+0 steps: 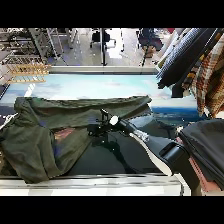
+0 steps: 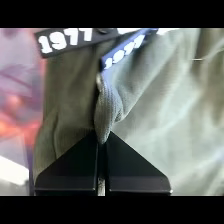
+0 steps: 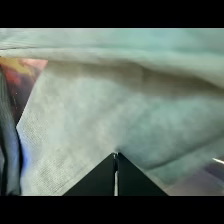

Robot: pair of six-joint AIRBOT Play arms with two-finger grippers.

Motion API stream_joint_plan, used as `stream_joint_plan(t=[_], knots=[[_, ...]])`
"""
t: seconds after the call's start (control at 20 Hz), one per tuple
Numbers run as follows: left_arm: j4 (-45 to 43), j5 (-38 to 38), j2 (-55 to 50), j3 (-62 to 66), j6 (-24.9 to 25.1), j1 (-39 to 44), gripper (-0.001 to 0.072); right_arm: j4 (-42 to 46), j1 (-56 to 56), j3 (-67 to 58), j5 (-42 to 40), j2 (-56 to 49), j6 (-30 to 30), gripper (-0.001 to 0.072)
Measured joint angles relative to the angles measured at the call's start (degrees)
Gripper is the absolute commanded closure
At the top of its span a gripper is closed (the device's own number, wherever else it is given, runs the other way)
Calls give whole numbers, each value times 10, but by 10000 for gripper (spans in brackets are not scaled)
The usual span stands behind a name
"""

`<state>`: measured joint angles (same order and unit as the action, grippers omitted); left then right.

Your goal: Fold the clothes and pants, and hang the long-sleeved shirts on hangers.

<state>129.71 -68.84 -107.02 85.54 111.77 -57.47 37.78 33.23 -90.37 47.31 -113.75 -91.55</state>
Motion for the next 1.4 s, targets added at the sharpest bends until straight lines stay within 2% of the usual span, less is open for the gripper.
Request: stream_joint_plan(t=[0.15,0.2,0.3,0.55,0.8,0.85,0.9,0.95,1.0,1.2,1.3,1.4], knots=[[68,-14,4,0,16,-8,696,101,0,-24,25,19,-17,688],[83,-16,7,0,21,-11,696,149,0,-28,36,32,-32,666],[101,-23,13,0,31,-20,695,207,-2,-31,64,47,-56,355],[122,-29,24,0,42,-49,695,207,-24,-5,73,55,-81,306],[127,-30,27,0,46,-68,694,134,-47,3,6,34,-78,328],[129,-31,27,0,46,-69,694,119,-49,3,-2,26,-74,385],[129,-32,27,0,46,-70,694,102,-50,3,-9,17,-71,532],[129,-34,27,0,46,-71,694,88,-51,1,-12,9,-69,565],[130,-34,27,0,46,-71,694,78,-52,-1,-12,2,-63,690],[130,-42,28,0,46,-72,694,82,-53,-13,19,8,-24,691],[131,-45,28,0,45,-72,695,149,-50,-17,70,49,-14,691],[131,-49,29,0,45,-72,695,264,-43,-18,170,120,-23,691]])
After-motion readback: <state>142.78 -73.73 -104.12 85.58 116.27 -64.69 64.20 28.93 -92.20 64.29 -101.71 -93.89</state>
